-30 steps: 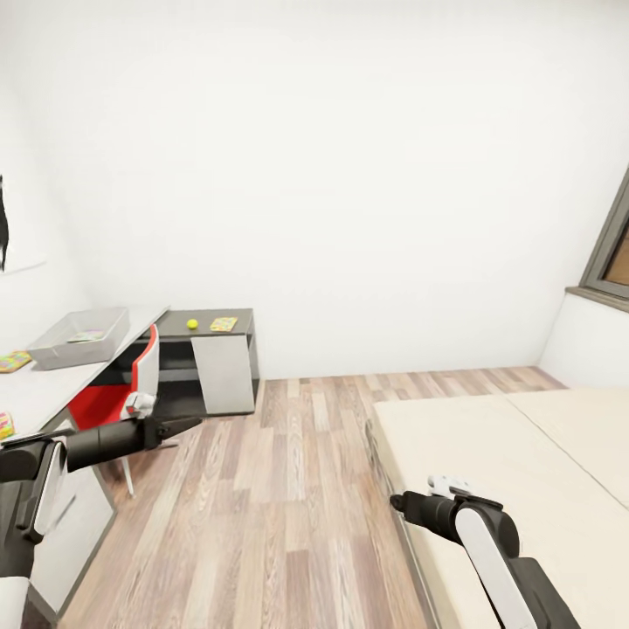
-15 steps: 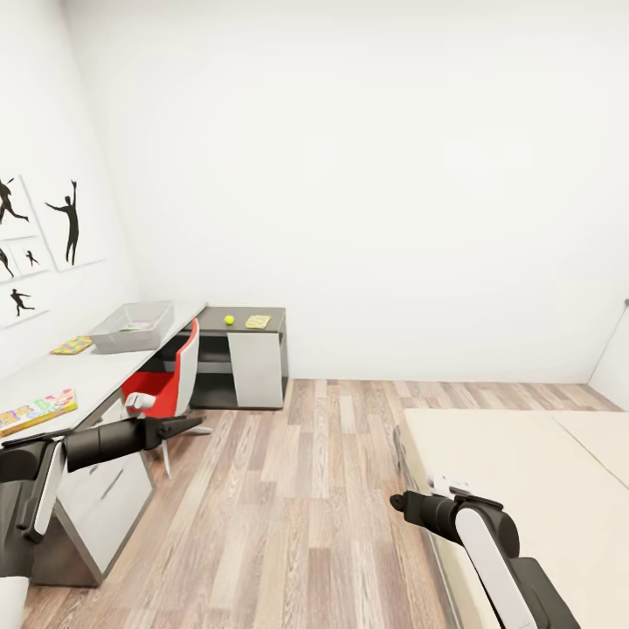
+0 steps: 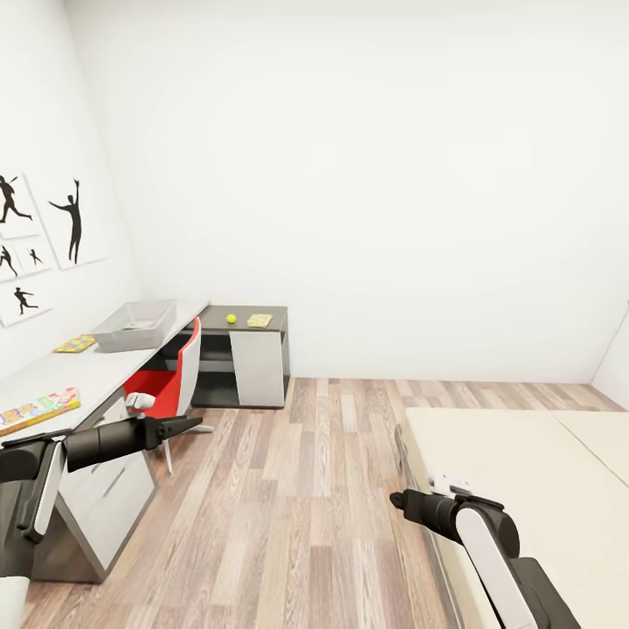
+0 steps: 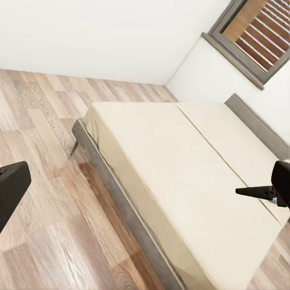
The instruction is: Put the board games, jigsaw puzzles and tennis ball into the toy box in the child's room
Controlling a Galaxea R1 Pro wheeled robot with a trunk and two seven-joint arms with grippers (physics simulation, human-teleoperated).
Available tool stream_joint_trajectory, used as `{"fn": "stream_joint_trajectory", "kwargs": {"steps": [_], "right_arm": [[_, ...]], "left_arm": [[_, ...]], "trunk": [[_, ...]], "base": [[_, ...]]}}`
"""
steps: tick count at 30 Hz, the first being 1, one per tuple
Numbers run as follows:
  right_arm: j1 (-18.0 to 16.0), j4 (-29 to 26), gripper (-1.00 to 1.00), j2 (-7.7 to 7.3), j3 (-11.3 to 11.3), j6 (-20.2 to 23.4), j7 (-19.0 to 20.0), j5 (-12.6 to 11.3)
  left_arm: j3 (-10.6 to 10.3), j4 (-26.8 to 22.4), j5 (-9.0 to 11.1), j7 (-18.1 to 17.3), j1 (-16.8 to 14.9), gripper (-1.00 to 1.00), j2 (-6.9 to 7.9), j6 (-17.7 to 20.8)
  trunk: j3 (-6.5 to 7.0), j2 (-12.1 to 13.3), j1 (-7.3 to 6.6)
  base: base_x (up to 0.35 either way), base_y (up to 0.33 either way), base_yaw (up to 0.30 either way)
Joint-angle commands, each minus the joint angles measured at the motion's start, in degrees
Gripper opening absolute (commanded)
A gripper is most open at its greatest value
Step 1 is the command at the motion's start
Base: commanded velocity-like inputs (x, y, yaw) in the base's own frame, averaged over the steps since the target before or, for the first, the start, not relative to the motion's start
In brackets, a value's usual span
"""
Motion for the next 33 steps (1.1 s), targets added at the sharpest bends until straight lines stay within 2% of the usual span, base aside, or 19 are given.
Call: {"fn": "stream_joint_trajectory", "kwargs": {"steps": [1,23,33], "right_arm": [[-0.05,-0.05,1.00,-0.04,0.10,0.07,-0.60,-0.55],[-0.05,-0.05,1.00,-0.02,0.07,-0.06,-0.59,-0.69],[-0.05,-0.05,1.00,-0.05,0.07,-0.07,-0.59,-0.69]], "left_arm": [[0.06,-0.01,-0.12,-0.30,-0.05,1.00,-0.01,0.59],[0.08,-0.01,-0.12,-0.30,-0.05,1.00,-0.01,0.59],[0.05,-0.01,-0.06,-0.38,-0.05,1.00,-0.01,0.63]], "trunk": [[-0.14,-0.10,0.03],[-1.17,-0.10,0.03],[-1.18,-0.10,0.03]], "base": [[-0.001,0.000,0.002],[0.000,-0.003,0.000],[0.000,-0.158,0.000]]}}
